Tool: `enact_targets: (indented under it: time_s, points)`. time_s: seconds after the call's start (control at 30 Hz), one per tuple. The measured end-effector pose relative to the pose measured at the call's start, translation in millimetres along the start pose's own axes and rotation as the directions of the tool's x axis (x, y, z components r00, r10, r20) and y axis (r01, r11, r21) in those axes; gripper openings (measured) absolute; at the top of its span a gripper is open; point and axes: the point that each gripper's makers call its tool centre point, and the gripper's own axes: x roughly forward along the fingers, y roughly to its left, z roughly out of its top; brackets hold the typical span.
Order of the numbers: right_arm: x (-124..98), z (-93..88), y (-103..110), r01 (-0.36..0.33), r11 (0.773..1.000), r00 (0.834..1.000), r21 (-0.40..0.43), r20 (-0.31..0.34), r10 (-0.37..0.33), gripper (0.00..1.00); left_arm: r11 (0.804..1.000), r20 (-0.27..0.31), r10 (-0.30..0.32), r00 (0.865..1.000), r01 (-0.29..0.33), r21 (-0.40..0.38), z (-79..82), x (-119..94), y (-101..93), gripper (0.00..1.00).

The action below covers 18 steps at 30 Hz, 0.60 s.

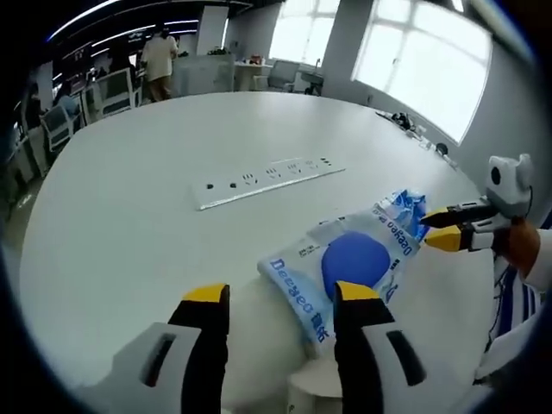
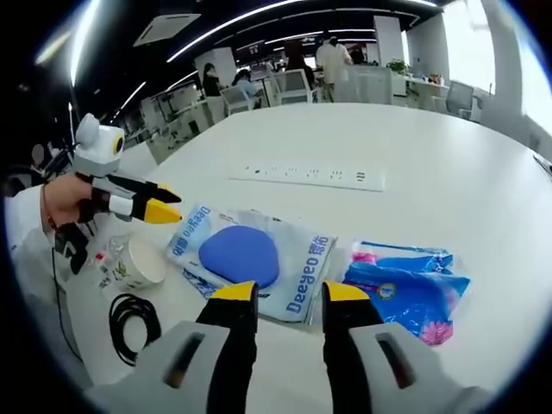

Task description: Arrange the tabletop items into an orderly group along one side of the table until the central work area is clear of visible clutter.

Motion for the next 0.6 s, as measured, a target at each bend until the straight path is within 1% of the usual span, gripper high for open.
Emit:
enact_targets:
  time_s: [0.2,0.33,0.47,0.6]
  points:
    - [-6,1.5,9,-0.015,1.0,1.0,-0.006,0.004,0.015,0.3,0.999,0.039,0.022,0.999,-0.021,-0.044,5.0,-21,4.8,0.54]
    - [-10,3.3,15,-0.021,1.0,1.0,-0.009,0.009,0.021,0.31,0.998,0.057,0.038,0.998,-0.034,-0.056,6.1,-36,8.5,0.57]
    - [-15,6.0,19,-0.028,1.0,0.999,-0.015,0.016,0.028,0.33,0.996,0.068,0.055,0.996,-0.05,-0.07,5.3,-50,14.1,0.58]
    - [-20,7.9,25,-0.038,0.999,0.999,-0.018,0.019,0.038,0.33,0.994,0.092,0.07,0.993,-0.061,-0.091,8.0,-64,19.5,0.59]
